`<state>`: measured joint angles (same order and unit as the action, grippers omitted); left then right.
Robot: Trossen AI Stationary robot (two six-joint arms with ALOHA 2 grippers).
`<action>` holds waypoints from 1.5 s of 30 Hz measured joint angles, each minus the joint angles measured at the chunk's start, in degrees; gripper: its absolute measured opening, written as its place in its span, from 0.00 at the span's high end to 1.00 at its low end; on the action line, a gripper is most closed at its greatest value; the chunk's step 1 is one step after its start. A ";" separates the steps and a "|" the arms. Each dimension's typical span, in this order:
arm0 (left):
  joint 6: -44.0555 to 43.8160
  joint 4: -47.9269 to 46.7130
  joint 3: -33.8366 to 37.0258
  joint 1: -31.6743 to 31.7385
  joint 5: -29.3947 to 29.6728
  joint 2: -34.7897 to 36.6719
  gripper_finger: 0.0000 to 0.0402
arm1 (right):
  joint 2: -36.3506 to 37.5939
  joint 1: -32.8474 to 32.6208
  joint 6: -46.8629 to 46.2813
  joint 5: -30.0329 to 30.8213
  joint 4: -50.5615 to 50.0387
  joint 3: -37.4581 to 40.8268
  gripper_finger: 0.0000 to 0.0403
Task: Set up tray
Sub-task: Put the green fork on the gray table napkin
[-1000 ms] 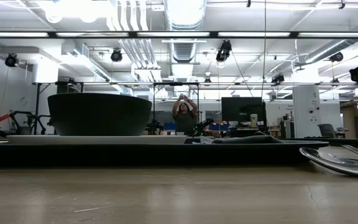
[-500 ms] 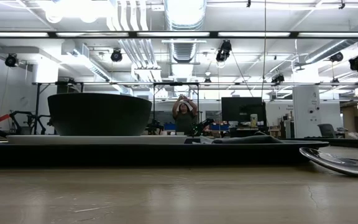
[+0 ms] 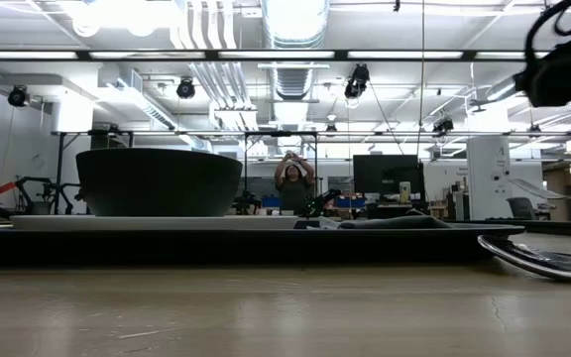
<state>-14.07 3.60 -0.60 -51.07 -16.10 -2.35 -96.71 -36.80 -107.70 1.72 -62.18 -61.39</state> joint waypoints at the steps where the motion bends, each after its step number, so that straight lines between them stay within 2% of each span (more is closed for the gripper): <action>1: -0.01 0.00 0.00 0.00 0.00 0.00 0.79 | 0.00 0.88 1.11 0.02 -0.06 0.02 0.97; 4: -0.02 0.00 0.00 -0.02 0.00 0.00 0.79 | 0.00 3.49 4.57 0.57 -0.13 0.02 0.97; 8: 0.00 0.00 0.00 -0.01 0.00 0.00 0.79 | 0.70 6.41 10.29 4.87 -0.22 0.02 0.97; 15: -0.01 -0.01 0.00 -0.01 0.00 0.01 0.79 | 1.01 8.91 10.65 6.40 -0.10 0.04 0.97; 29: 0.00 0.00 0.00 0.00 0.00 0.00 0.79 | 1.01 9.12 4.26 7.47 2.68 0.07 0.97; 37: -0.01 0.00 0.00 -0.01 0.00 0.00 0.79 | 1.01 10.07 -3.19 7.66 4.47 0.07 0.97; 45: 0.00 0.00 0.02 0.00 0.00 0.00 0.79 | 1.01 14.27 -0.33 12.96 11.23 -0.05 0.97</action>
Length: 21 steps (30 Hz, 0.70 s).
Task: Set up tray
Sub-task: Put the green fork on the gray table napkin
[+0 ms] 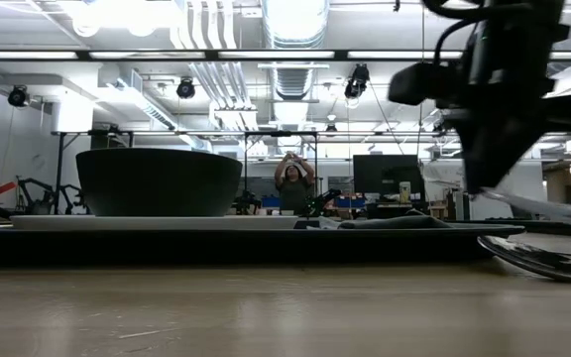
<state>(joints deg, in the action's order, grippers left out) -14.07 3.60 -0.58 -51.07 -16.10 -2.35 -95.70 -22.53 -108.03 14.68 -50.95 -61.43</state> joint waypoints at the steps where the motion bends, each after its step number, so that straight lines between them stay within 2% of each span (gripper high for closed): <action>1: 0.00 0.00 0.00 0.00 0.00 0.00 0.79 | 0.00 0.62 0.02 0.73 0.56 -0.04 0.97; 11: -0.01 0.00 -0.02 0.00 0.00 0.00 0.79 | 0.00 6.88 7.27 6.24 5.99 -0.06 0.97; 21: -0.01 0.00 -0.02 0.00 0.00 0.00 0.79 | -0.52 13.38 16.74 6.56 13.32 -0.13 0.97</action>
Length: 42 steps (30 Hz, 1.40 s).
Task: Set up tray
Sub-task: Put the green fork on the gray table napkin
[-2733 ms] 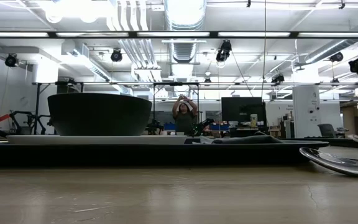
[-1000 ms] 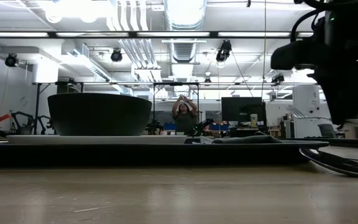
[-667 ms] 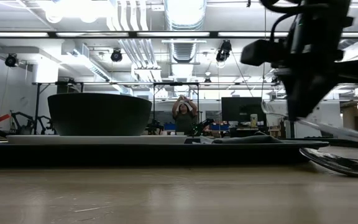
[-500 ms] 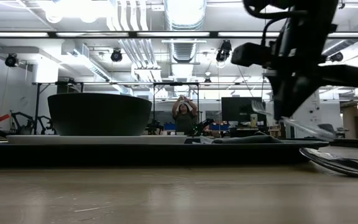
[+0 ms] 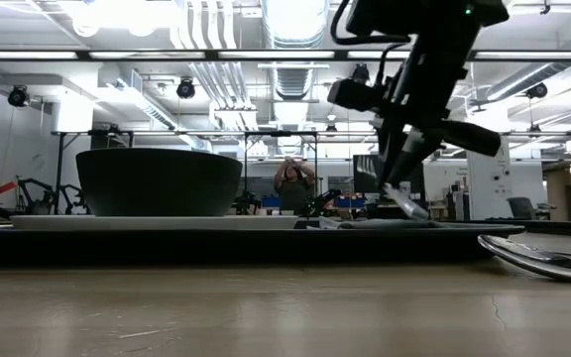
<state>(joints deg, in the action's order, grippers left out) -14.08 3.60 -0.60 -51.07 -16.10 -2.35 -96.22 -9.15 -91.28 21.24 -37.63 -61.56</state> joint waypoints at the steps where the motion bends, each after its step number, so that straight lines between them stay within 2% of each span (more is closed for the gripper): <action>1: 0.01 0.00 0.00 0.00 0.00 0.00 0.79 | -0.30 0.22 0.18 -0.04 0.44 0.00 0.97; 7: 0.00 0.00 0.00 -0.01 0.00 -0.33 0.79 | -2.65 1.11 0.09 -2.49 1.09 -0.02 0.97; 37: 0.02 0.00 0.00 0.00 0.00 -0.33 0.79 | -3.28 2.32 0.87 -0.50 3.95 -0.31 0.97; 42: 0.02 0.00 0.00 -0.02 0.00 -0.33 0.79 | -3.28 2.32 0.89 -0.51 3.95 -0.31 0.93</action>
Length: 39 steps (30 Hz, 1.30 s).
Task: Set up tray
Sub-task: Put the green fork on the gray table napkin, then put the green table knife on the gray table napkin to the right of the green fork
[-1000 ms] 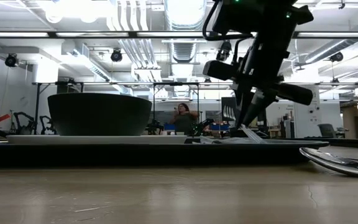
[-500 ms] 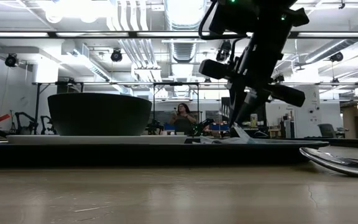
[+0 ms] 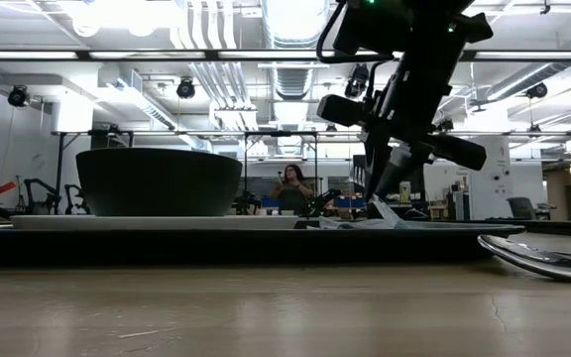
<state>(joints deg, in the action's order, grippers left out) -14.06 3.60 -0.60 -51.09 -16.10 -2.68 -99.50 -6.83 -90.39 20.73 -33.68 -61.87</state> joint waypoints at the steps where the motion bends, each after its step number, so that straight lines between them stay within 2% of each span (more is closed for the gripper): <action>1: -0.02 0.00 0.00 0.01 0.00 0.00 0.79 | 0.00 0.00 0.00 0.00 0.01 0.00 0.92; 6: 0.00 0.00 0.00 0.02 0.00 0.00 0.79 | 0.00 0.00 0.00 -0.03 0.01 0.02 0.87; 18: 0.00 0.00 0.00 0.00 0.00 0.00 0.79 | 0.00 0.00 1.10 0.05 0.01 0.02 0.87; 26: -0.01 -0.01 0.00 0.02 0.00 0.00 0.79 | 0.02 0.00 5.95 -0.22 0.11 -0.95 0.87; 37: -0.01 0.00 0.00 0.01 0.00 0.00 0.79 | 0.07 -0.87 17.23 -0.29 0.14 -8.67 0.87; 39: -0.02 0.00 0.00 0.00 0.00 0.00 0.79 | 0.11 -0.94 18.54 -2.07 0.14 -10.21 0.87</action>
<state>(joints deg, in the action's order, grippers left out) -14.09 3.60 -0.60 -51.09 -16.10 -2.68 -99.39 -7.77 -71.85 18.67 -33.54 -72.08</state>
